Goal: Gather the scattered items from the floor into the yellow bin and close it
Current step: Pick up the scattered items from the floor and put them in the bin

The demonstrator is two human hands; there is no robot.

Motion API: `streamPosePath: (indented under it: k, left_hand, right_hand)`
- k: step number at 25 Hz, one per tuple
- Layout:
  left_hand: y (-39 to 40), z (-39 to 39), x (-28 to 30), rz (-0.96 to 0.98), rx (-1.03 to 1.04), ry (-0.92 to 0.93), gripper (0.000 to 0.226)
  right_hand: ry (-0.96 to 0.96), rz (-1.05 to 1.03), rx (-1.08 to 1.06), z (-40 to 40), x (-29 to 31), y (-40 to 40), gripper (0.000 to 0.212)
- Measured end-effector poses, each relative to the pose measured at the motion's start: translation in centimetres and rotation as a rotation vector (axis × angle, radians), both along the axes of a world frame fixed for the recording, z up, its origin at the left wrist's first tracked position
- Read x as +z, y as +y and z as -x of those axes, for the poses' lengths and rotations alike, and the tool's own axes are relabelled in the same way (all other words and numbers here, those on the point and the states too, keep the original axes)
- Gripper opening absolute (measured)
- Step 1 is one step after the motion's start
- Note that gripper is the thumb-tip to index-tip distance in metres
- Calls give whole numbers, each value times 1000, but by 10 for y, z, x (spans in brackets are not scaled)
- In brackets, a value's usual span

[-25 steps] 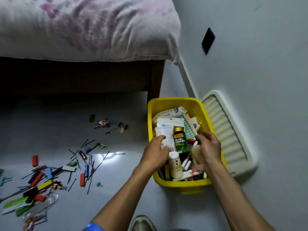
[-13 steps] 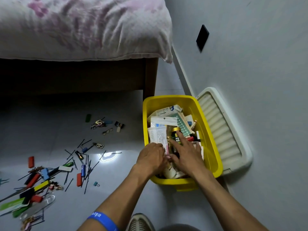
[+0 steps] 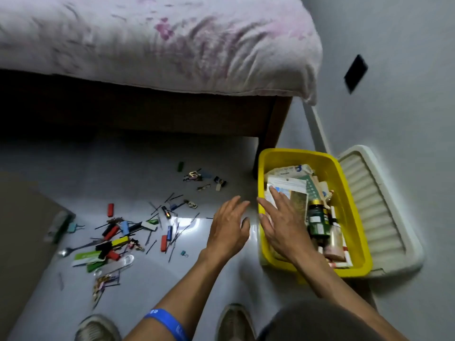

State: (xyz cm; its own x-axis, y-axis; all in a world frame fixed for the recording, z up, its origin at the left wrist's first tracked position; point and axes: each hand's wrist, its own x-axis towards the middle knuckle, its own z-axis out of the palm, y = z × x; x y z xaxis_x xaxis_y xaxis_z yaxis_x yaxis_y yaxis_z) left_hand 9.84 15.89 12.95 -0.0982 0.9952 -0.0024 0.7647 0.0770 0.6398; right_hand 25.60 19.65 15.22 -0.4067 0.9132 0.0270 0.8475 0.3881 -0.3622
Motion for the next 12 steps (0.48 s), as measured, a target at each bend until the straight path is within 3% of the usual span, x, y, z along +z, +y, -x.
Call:
streamPosePath:
  k: [3, 6, 12]
  left_hand:
    - [-38, 64, 6, 73, 228, -53, 51]
    - [-91, 135, 2, 126, 440, -63, 49]
    - [-175, 240, -58, 382, 962, -229, 48]
  right_hand:
    - [-6, 150, 227, 61, 18, -17, 43]
    - [-177, 223, 466, 105, 26, -38, 41]
    - [-283, 321, 709, 173, 5, -61, 44]
